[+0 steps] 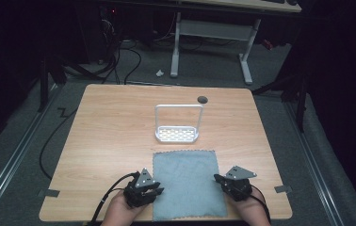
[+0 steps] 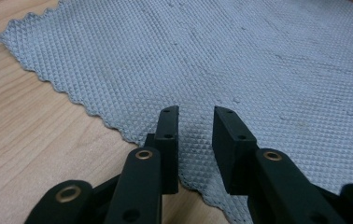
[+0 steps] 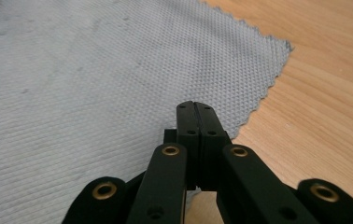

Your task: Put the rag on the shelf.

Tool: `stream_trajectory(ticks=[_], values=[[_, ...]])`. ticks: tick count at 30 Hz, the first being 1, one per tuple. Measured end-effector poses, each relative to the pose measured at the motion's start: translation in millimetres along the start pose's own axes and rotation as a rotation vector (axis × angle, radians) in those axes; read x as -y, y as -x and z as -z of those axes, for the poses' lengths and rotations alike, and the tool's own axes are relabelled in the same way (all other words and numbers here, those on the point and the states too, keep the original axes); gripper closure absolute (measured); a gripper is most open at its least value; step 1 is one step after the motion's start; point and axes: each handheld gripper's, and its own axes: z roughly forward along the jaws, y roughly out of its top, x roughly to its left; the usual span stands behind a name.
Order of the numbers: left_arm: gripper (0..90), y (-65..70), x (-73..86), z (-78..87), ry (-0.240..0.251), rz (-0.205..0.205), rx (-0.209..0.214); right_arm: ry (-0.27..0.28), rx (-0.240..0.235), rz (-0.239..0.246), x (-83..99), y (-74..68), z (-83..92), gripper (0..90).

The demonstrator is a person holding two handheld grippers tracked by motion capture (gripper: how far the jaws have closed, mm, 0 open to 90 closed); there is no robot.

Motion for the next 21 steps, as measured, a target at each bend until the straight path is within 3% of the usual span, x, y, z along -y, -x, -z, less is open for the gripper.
stream_trajectory(ticks=[2, 4, 13, 19, 21], values=[[72.2, -0.6, 0.7, 0.7, 0.001, 0.001, -0.002, -0.014, 0.004, 0.007, 0.5, 0.8, -3.1, 90.0], [72.5, -3.0, 2.9, 3.6, -0.001, 0.003, -0.002, -0.012, -0.023, 0.003, 0.7, 0.7, -5.4, 90.0], [72.3, -2.2, 15.7, 17.6, -0.006, 0.016, 0.022, -0.011, -0.095, 0.05, 7.7, -16.8, 3.9, 90.0], [71.9, 11.0, 22.3, 28.1, -0.049, -0.041, 0.035, -0.02, -0.137, 0.097, 11.3, -25.7, 10.4, 90.0], [70.9, 12.5, 22.2, 29.2, -0.06, -0.043, 0.039, -0.022, -0.148, 0.104, 11.7, -26.6, 11.1, 90.0]])
